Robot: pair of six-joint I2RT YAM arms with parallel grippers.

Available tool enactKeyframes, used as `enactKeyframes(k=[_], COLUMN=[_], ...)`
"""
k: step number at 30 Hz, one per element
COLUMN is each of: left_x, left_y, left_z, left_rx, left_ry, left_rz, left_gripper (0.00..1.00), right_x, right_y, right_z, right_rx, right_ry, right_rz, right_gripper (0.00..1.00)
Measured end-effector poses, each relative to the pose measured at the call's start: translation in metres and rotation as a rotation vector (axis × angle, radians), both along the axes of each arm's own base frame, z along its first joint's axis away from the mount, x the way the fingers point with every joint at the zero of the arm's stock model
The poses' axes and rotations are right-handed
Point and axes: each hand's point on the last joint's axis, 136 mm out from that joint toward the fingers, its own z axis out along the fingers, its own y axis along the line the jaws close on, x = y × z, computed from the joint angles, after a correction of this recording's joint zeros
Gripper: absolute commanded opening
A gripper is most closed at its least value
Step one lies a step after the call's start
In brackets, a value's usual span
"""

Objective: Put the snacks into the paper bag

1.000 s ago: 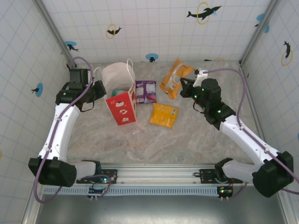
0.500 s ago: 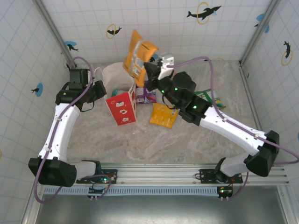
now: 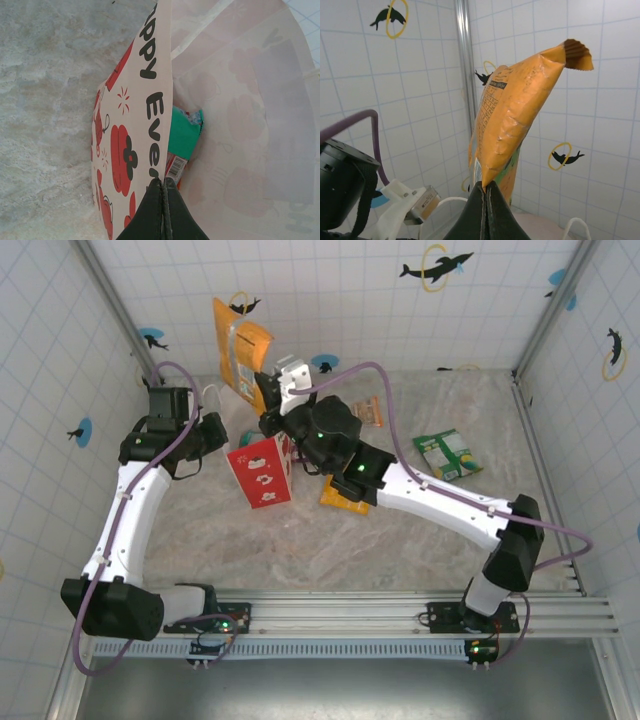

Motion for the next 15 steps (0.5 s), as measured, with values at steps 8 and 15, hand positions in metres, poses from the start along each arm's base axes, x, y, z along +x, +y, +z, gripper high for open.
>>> enactKeyframes(k=[8,15], left_x=[0.000,0.000], left_y=[0.000,0.000], left_z=[0.000,0.000], left_rx=[0.000,0.000], left_ry=[0.000,0.000], left_rz=[-0.001,-0.001], left_gripper=[0.00,0.00], right_x=[0.022,0.038], right_y=[0.017,0.031], right_z=[-0.030,-0.055], right_rx=[-0.072,-0.140], right_ry=[0.023,0.051], right_rz=[-0.082,-0.127], right_gripper=[0.00,0.00])
